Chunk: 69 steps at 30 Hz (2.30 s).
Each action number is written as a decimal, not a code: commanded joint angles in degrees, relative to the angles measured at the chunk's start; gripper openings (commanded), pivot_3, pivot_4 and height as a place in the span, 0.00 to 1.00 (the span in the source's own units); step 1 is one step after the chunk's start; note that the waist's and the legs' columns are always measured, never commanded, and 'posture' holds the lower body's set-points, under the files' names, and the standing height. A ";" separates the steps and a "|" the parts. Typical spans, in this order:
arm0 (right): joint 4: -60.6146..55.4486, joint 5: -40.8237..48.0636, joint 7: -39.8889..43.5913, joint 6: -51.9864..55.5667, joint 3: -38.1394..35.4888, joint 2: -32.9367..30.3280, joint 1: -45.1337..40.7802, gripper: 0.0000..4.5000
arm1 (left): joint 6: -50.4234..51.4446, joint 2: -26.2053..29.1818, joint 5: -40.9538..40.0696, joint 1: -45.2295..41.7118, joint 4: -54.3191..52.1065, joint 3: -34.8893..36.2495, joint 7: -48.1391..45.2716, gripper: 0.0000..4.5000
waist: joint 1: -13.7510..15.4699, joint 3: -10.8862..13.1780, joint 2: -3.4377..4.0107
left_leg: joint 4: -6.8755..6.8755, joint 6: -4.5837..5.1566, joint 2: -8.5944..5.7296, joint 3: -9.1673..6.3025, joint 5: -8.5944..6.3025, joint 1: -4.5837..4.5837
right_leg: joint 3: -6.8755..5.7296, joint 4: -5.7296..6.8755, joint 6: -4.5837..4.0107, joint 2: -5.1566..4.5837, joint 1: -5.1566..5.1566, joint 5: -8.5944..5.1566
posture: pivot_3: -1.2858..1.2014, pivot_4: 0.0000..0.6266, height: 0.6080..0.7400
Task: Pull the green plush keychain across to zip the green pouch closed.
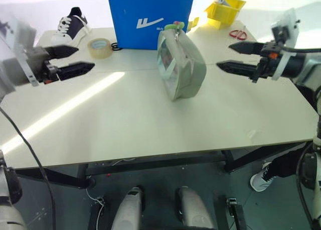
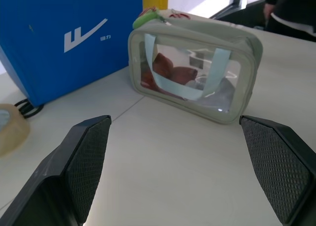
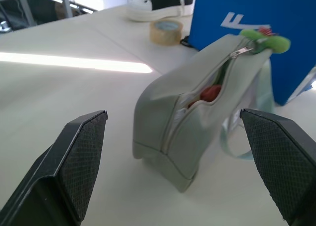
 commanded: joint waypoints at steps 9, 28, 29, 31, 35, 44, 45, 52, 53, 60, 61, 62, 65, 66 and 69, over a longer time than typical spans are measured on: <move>-1.34 -2.35 -6.13 -1.92 0.31 2.21 -0.84 1.00 | -2.66 1.95 2.19 -0.74 1.52 0.12 -1.71 0.98 | 0.25 0.00 0.00 | 0.02 0.00 -0.02 0.00 0.00 -0.11 | 0.00 0.00 0.07 -0.02 -0.10 0.05 | 0.52 0.24 1.00; 6.62 -20.71 -25.35 -12.79 17.85 22.93 -10.12 1.00 | 0.72 0.22 -3.12 -6.55 -13.49 -5.93 -4.60 0.98 | 0.05 0.00 -0.01 | 0.10 0.00 -0.02 0.00 0.02 -0.33 | 0.03 0.11 0.11 0.03 -0.37 0.09 | 0.52 0.24 1.00; 9.00 -22.75 -26.55 -14.70 18.89 23.77 -9.96 1.00 | 0.88 -0.17 -3.03 -6.20 -13.85 -5.84 -3.88 0.98 | 0.06 0.00 -0.01 | 0.09 0.00 -0.02 0.00 0.02 -0.32 | 0.03 0.11 0.10 0.03 -0.37 0.09 | 0.52 0.24 1.00; 12.26 -24.84 -27.85 -16.85 19.63 25.32 -9.97 1.00 | 1.08 -0.29 -2.98 -5.00 -14.27 -5.43 -3.22 0.98 | 0.14 0.00 -0.01 | 0.09 0.00 -0.02 0.00 0.02 -0.31 | 0.03 0.11 0.11 0.03 -0.37 0.09 | 0.52 0.24 1.00; 14.48 -26.21 -26.35 -18.28 19.96 26.29 -9.93 0.94 | 1.37 0.55 -3.21 -3.03 -15.43 -4.03 -2.32 0.99 | 0.15 0.00 -0.01 | 0.10 -0.01 -0.03 0.00 0.03 -0.33 | 0.03 0.12 0.11 0.03 -0.37 0.10 | 0.52 0.24 1.00; 15.08 -25.19 -21.95 -22.83 18.42 28.07 -10.46 0.05 | 1.79 0.80 -3.70 -1.11 -16.44 -2.15 0.13 1.00 | -0.02 0.00 -0.01 | 0.10 -0.01 -0.03 -0.01 0.03 -0.31 | 0.03 0.23 0.11 0.04 -0.39 0.10 | 0.52 0.24 1.00; 14.05 -24.04 -18.69 -25.83 18.49 27.86 -10.04 0.01 | 1.70 0.75 -3.64 -1.44 -15.85 -2.01 0.40 1.00 | -0.02 0.00 -0.01 | 0.10 -0.01 -0.03 -0.01 0.03 -0.31 | 0.03 0.25 0.11 0.04 -0.39 0.10 | 0.52 0.24 1.00; 11.90 -18.92 1.28 -35.29 17.77 21.47 -8.06 0.01 | -0.23 3.39 -2.05 -1.60 -12.28 -2.16 -2.30 1.00 | -0.28 0.01 0.00 | 0.11 0.00 -0.02 -0.01 0.03 -0.31 | 0.02 0.30 0.13 0.05 -0.42 0.10 | 0.52 0.24 1.00; 14.15 -21.05 3.29 -38.72 18.85 19.38 -7.51 0.01 | -0.20 3.70 -2.09 -1.85 -12.15 -1.99 -2.38 1.00 | -0.02 0.01 0.00 | 0.12 0.00 -0.03 -0.01 0.03 -0.31 | 0.02 0.30 0.13 0.05 -0.42 0.10 | 0.52 0.24 1.00; 18.43 -25.62 7.60 -45.95 20.70 14.45 -4.79 0.01 | -0.34 3.93 -2.71 -0.04 -13.63 -1.36 -1.88 1.00 | 0.16 -0.01 -0.02 | 0.21 -0.01 -0.05 -0.02 0.03 -0.26 | 0.01 0.24 0.13 0.03 -0.25 0.10 | 0.52 0.24 1.00; 18.39 -25.34 7.01 -46.94 20.08 15.08 -4.98 0.01 | -0.09 4.04 -2.97 -0.17 -13.91 -1.34 -1.84 1.00 | 0.11 -0.01 -0.03 | 0.18 -0.01 -0.04 -0.02 0.03 -0.26 | 0.01 0.25 0.13 0.03 -0.28 0.10 | 0.52 0.24 1.00; 18.62 -24.76 5.80 -46.94 19.21 16.14 -5.54 0.01 | 0.09 4.04 -3.19 -0.60 -13.96 -1.35 -1.71 1.00 | 0.07 -0.01 -0.03 | 0.18 -0.01 -0.03 -0.02 0.03 -0.25 | 0.01 0.27 0.13 0.03 -0.28 0.10 | 0.52 0.24 1.00; 20.69 -25.10 3.43 -49.04 18.22 18.44 -7.87 0.01 | -0.09 3.81 -3.11 -2.19 -13.10 -1.95 -1.50 1.00 | 0.07 -0.01 -0.03 | 0.18 -0.01 -0.02 -0.02 0.03 -0.25 | 0.01 0.28 0.13 0.05 -0.30 0.10 | 0.52 0.24 1.00; 21.50 -24.92 2.59 -49.54 17.65 19.43 -8.94 0.01 | -0.26 3.63 -2.92 -2.66 -12.63 -2.33 -1.49 1.00 | 0.08 -0.01 -0.03 | 0.18 -0.02 -0.02 -0.02 0.03 -0.25 | 0.01 0.28 0.13 0.04 -0.30 0.10 | 0.52 0.24 1.00; 21.57 -21.66 1.09 -47.50 15.34 23.18 -12.54 0.01 | -0.84 3.60 -2.51 -3.10 -12.08 -3.40 -2.57 1.00 | -0.13 0.00 -0.02 | 0.18 -0.02 -0.03 -0.02 0.03 -0.26 | 0.01 0.28 0.13 0.04 -0.31 0.10 | 0.52 0.24 1.00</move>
